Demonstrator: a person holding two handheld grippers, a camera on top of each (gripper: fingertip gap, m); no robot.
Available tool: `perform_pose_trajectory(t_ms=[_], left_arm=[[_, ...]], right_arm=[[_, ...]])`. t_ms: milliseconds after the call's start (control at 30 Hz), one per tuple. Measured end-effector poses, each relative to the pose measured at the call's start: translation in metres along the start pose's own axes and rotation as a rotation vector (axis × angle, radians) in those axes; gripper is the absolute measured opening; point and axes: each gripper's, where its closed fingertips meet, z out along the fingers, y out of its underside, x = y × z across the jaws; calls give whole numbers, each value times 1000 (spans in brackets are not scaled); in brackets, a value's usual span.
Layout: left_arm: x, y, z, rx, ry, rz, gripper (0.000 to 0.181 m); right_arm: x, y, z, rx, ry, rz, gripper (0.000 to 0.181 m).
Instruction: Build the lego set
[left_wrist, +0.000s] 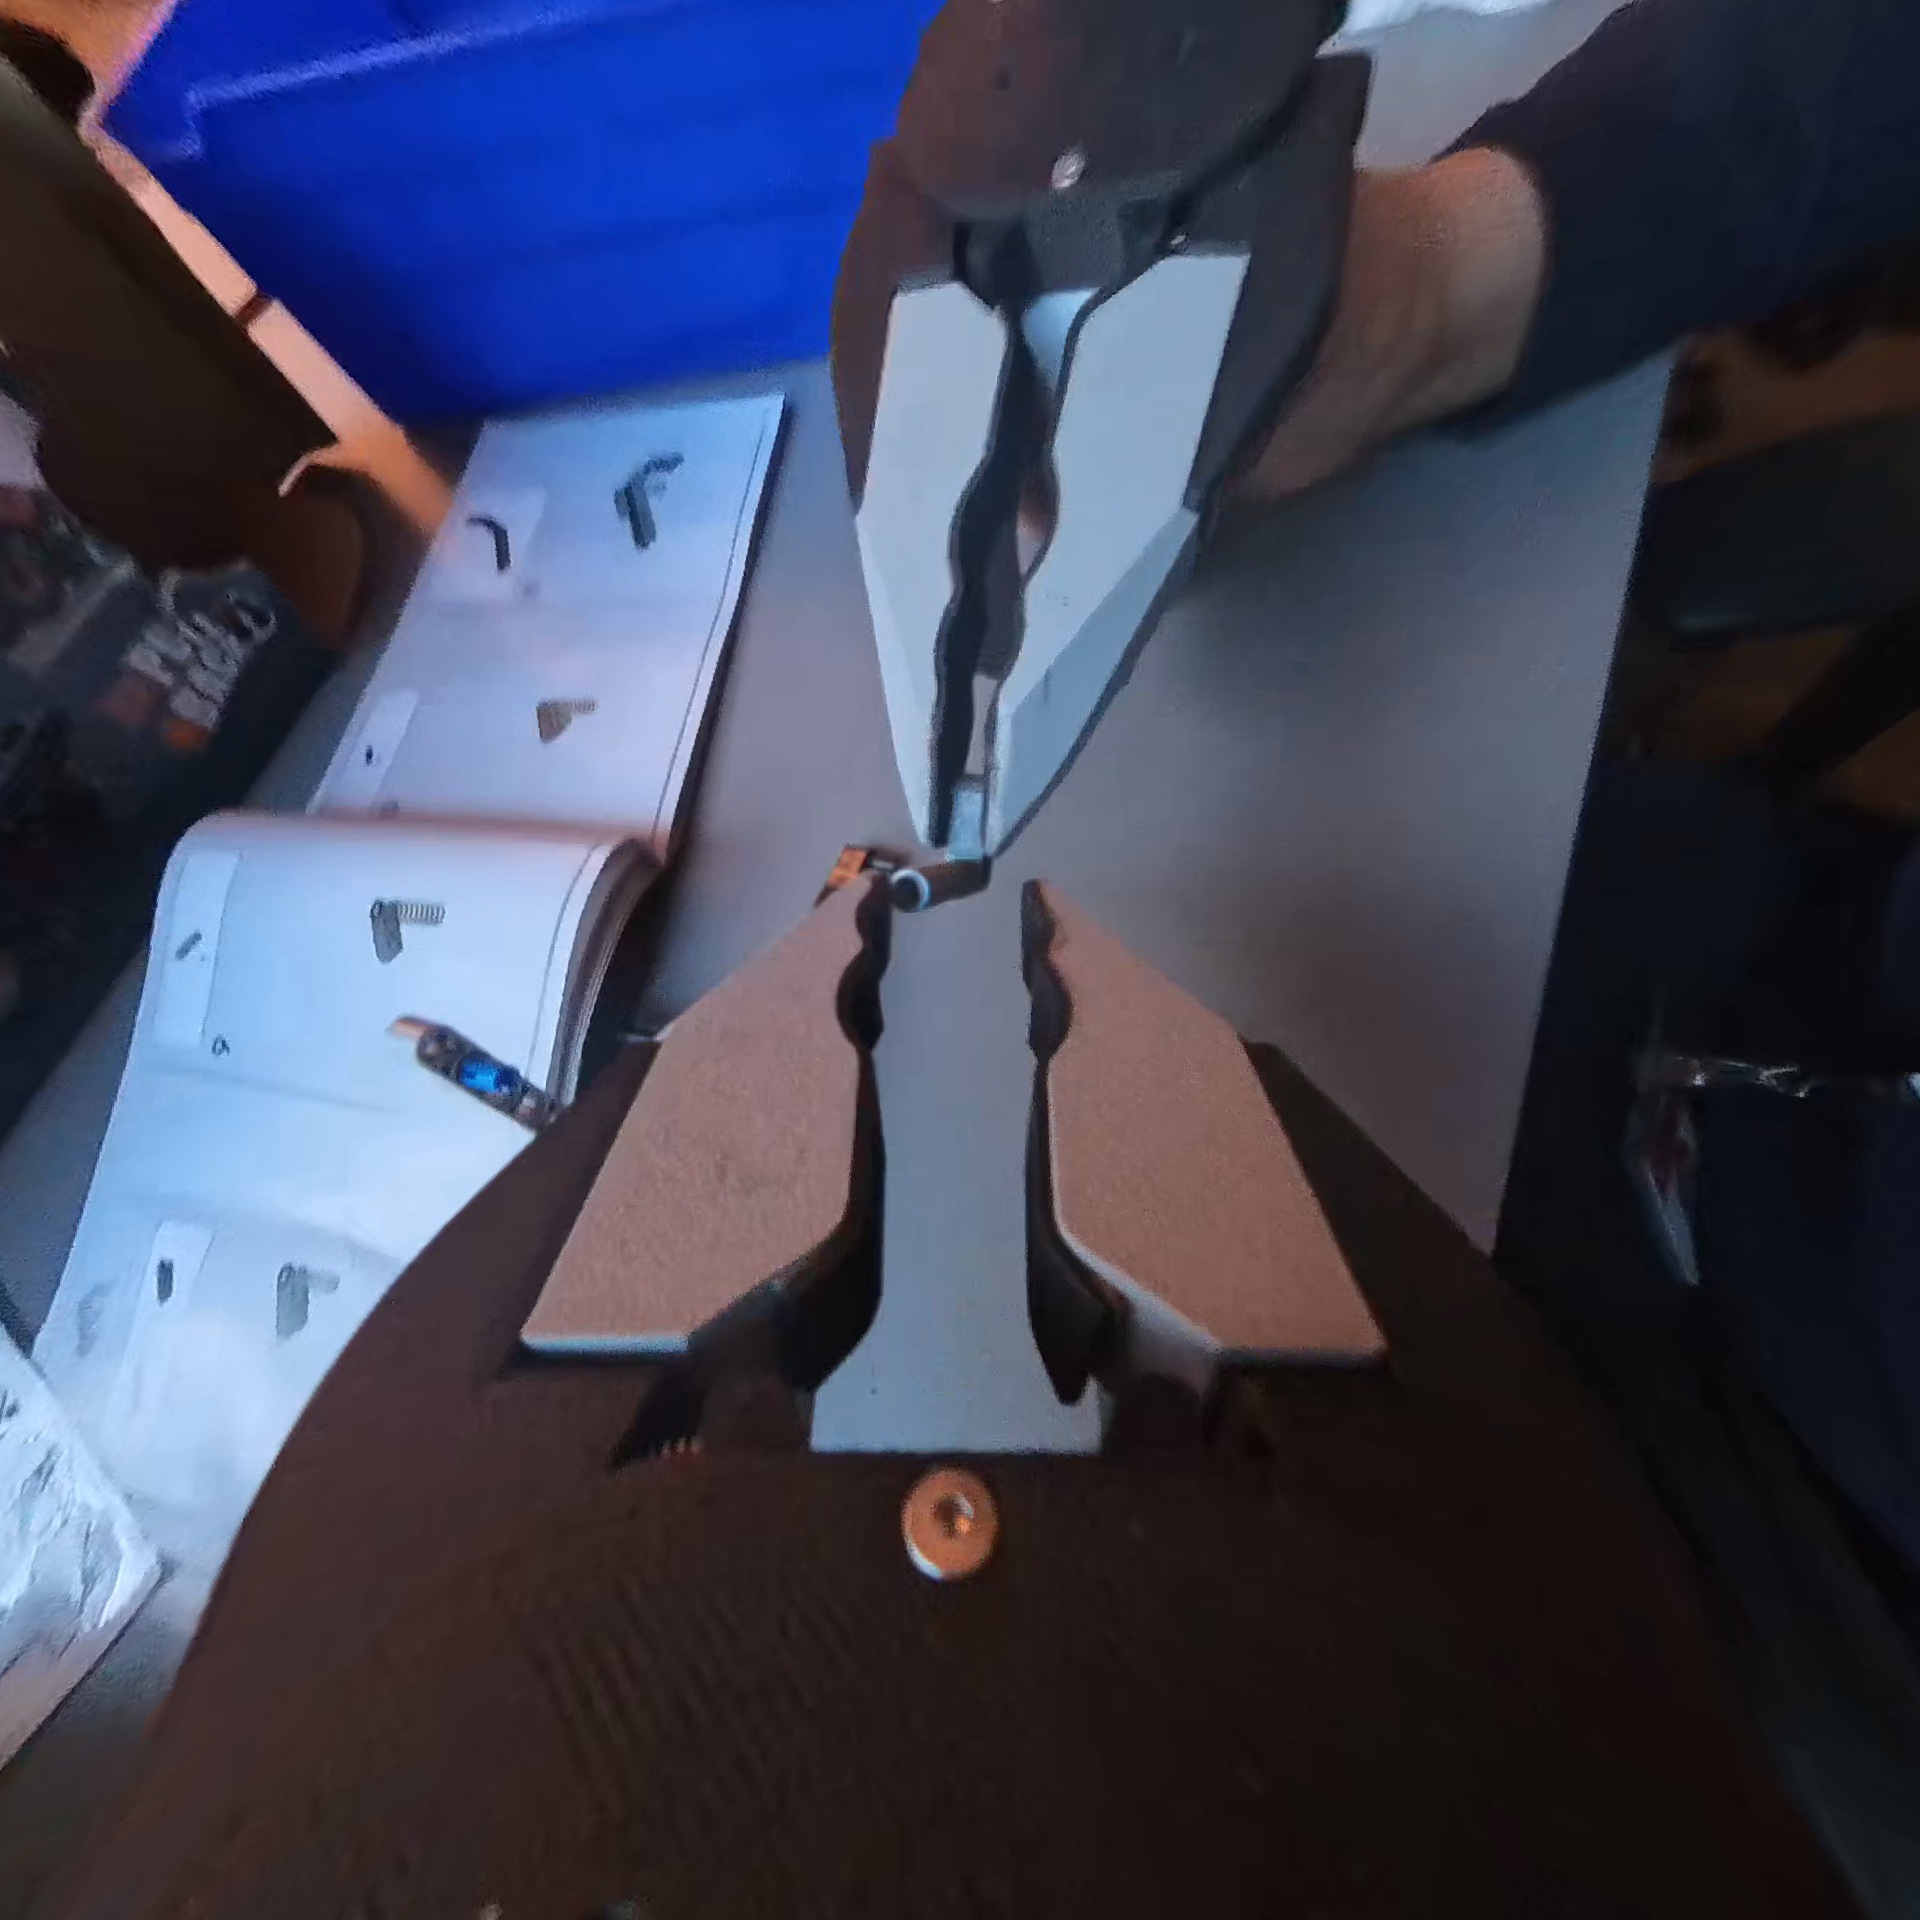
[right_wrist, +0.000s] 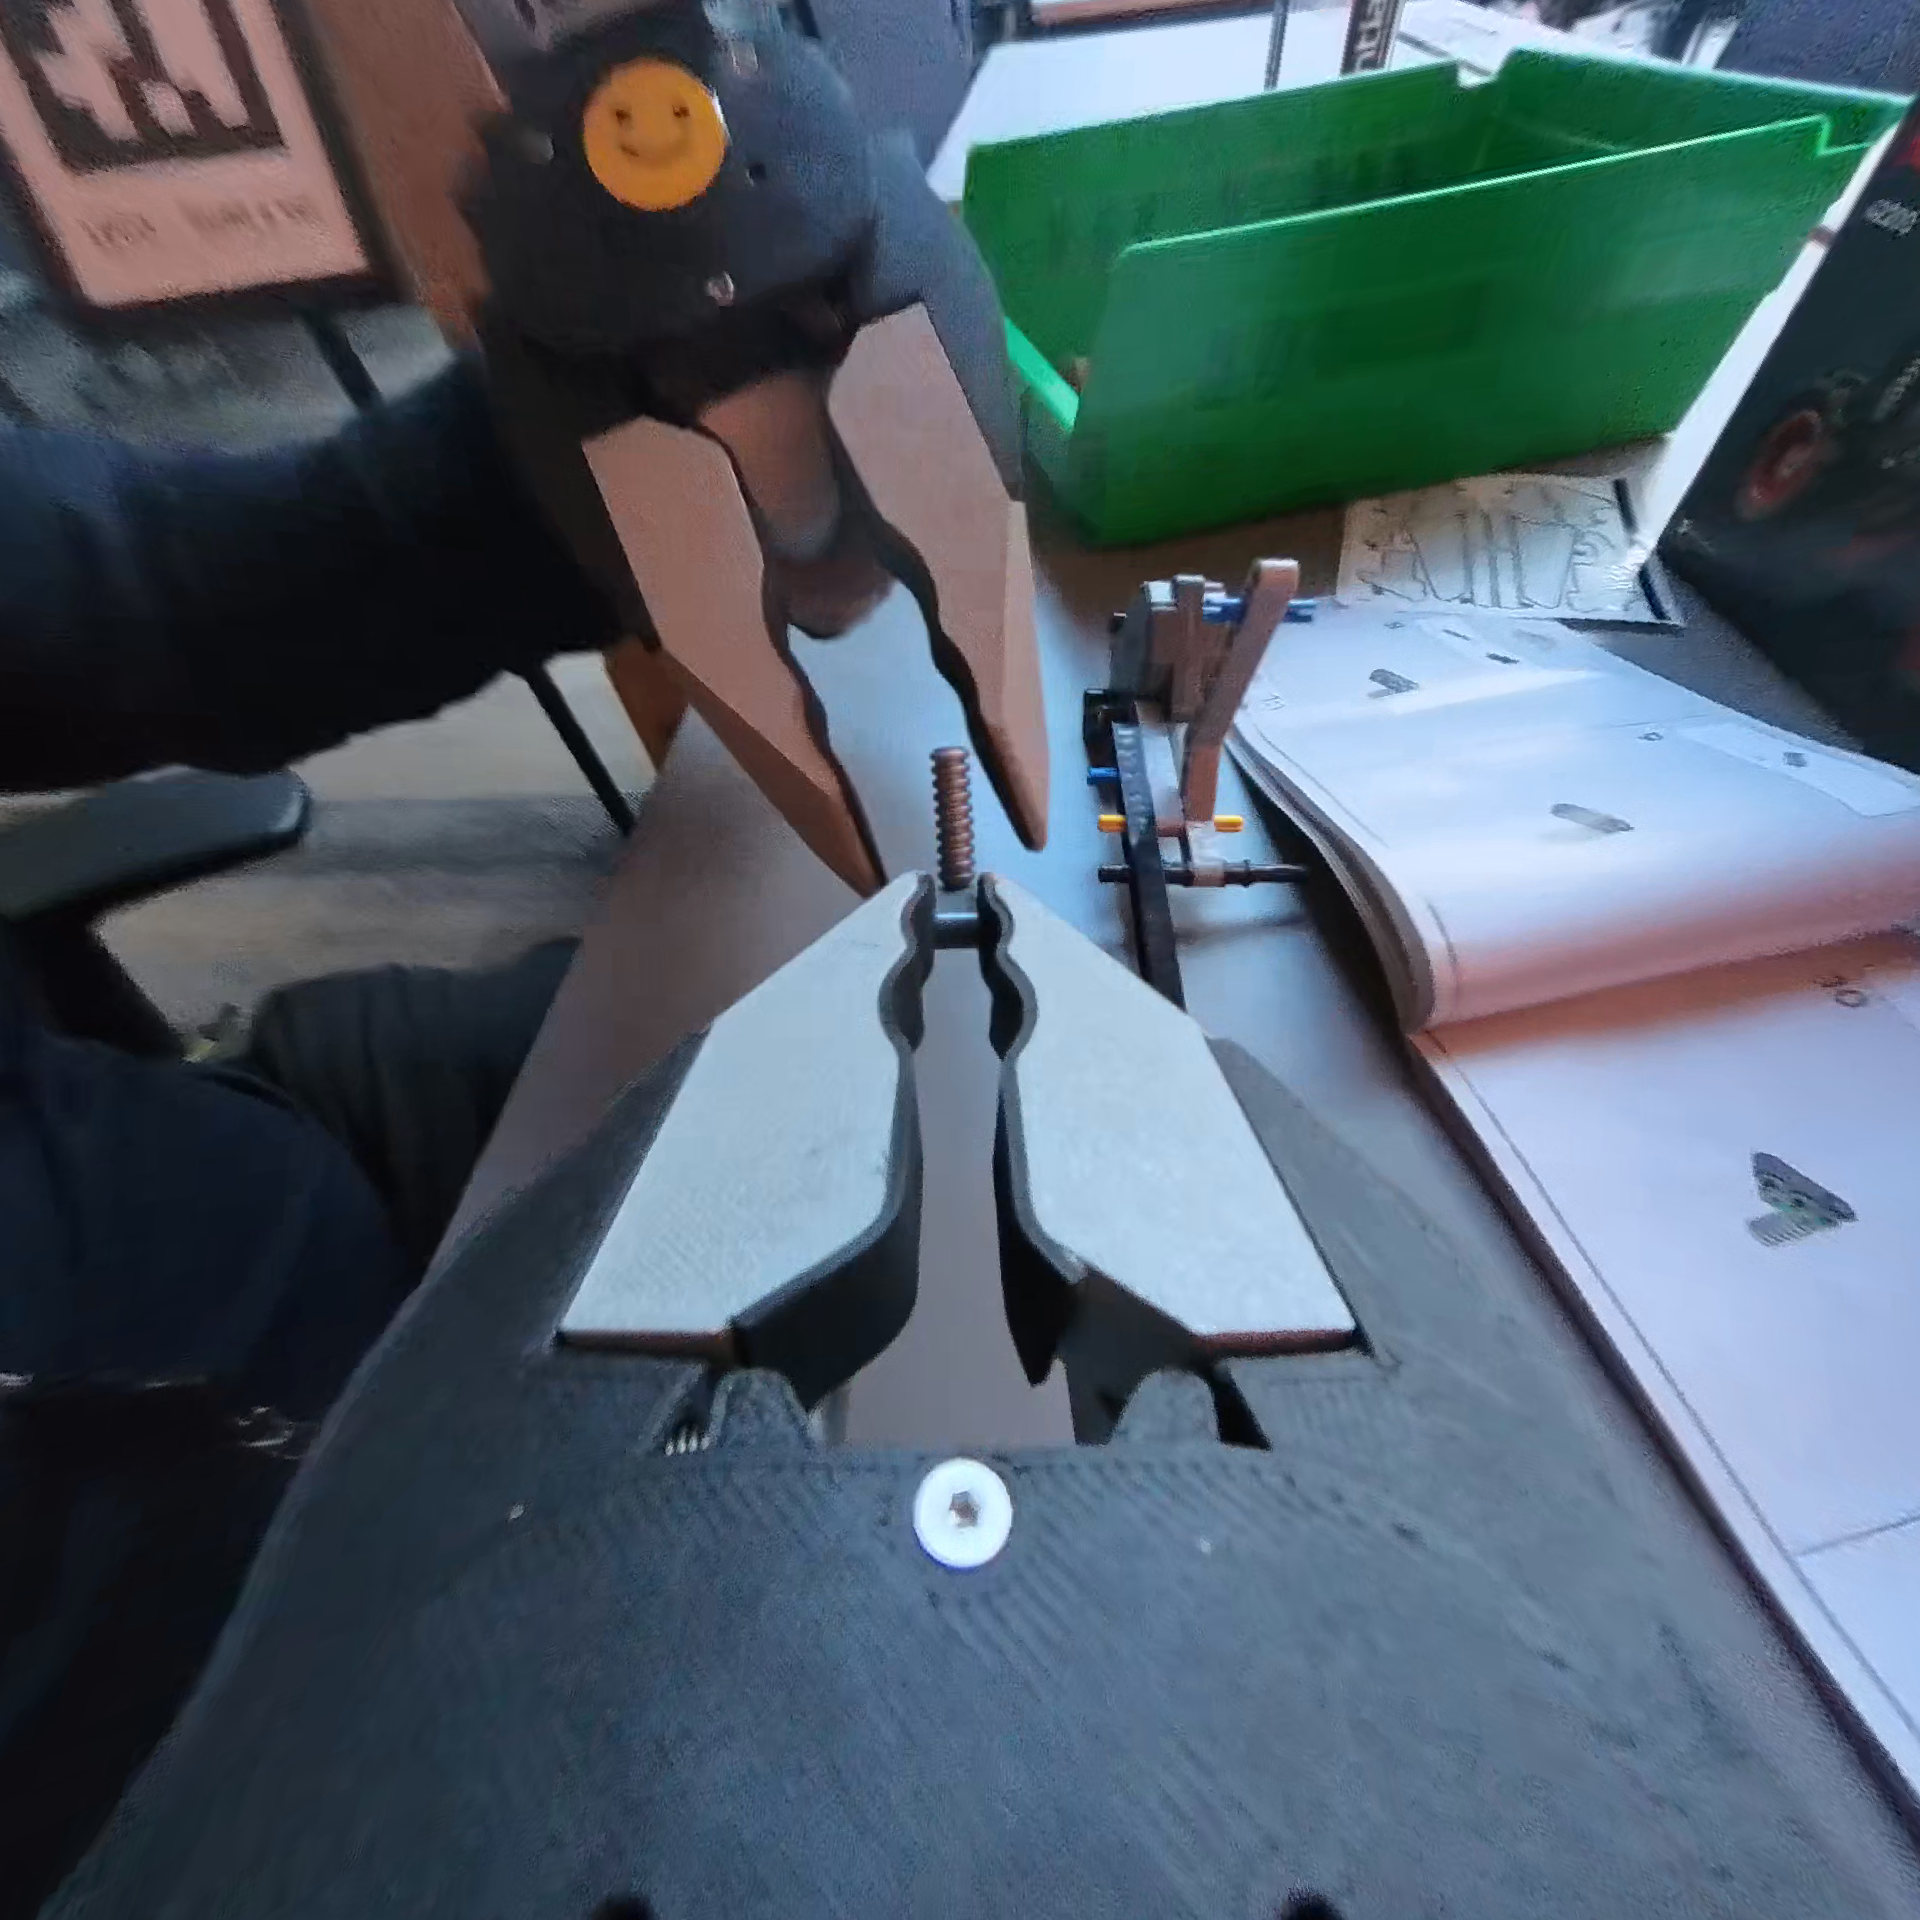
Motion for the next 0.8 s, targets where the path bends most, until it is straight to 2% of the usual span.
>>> perform_pose_trajectory(t_ms=[200,367,633,800], left_arm=[[3,2,1,67,63,3,7],[9,6,2,36,130,-9,5],[14,26,24,-60,137,62,6],[15,32,29,-53,98,128,6]], right_arm=[[-3,2,2,-19,-42,6,6],[-6,11,5,-83,-100,29,7],[-1,48,11,-327,5,-168,6],[1,57,13,-387,46,-254,6]])
